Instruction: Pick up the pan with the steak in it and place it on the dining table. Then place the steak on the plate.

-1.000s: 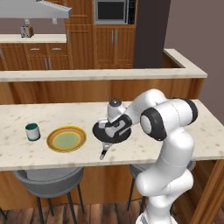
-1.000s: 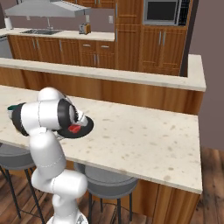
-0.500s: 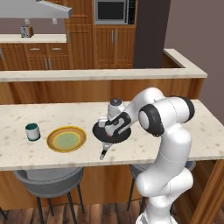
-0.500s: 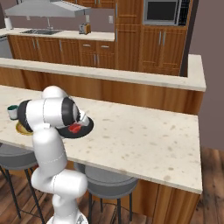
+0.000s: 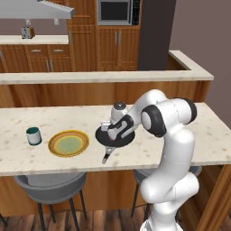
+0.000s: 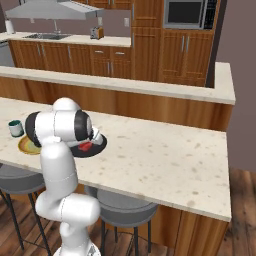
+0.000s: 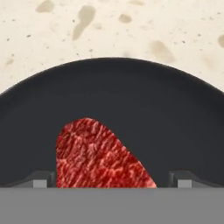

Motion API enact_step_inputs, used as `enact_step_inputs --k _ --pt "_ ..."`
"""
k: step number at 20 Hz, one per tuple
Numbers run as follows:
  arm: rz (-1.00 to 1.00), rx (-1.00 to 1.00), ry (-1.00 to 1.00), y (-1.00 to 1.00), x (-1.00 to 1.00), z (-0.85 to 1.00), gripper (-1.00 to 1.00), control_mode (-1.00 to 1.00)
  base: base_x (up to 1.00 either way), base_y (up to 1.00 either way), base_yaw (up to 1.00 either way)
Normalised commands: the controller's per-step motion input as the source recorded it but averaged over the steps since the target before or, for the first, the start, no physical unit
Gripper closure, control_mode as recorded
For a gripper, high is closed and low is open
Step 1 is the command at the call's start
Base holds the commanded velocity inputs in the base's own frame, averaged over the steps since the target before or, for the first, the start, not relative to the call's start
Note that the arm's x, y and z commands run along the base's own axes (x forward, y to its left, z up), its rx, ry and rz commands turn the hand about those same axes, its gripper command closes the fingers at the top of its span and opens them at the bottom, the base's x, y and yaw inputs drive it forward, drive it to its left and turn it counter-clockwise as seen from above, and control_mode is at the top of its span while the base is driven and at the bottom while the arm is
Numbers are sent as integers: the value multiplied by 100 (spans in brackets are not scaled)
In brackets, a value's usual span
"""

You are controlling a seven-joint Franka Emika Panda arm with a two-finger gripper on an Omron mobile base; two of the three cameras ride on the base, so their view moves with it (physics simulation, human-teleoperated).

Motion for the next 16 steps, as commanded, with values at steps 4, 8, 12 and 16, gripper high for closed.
enact_step_inputs --k 4,8,12,16 --pt "-2 2 0 0 2 -19 -100 -100 0 0 0" --pt "-2 1 0 0 -1 -22 100 -100 0 0 0" --pt "-1 0 0 1 1 -4 100 -100 0 0 0" --pt "-2 0 0 0 0 0 100 -100 0 0 0"
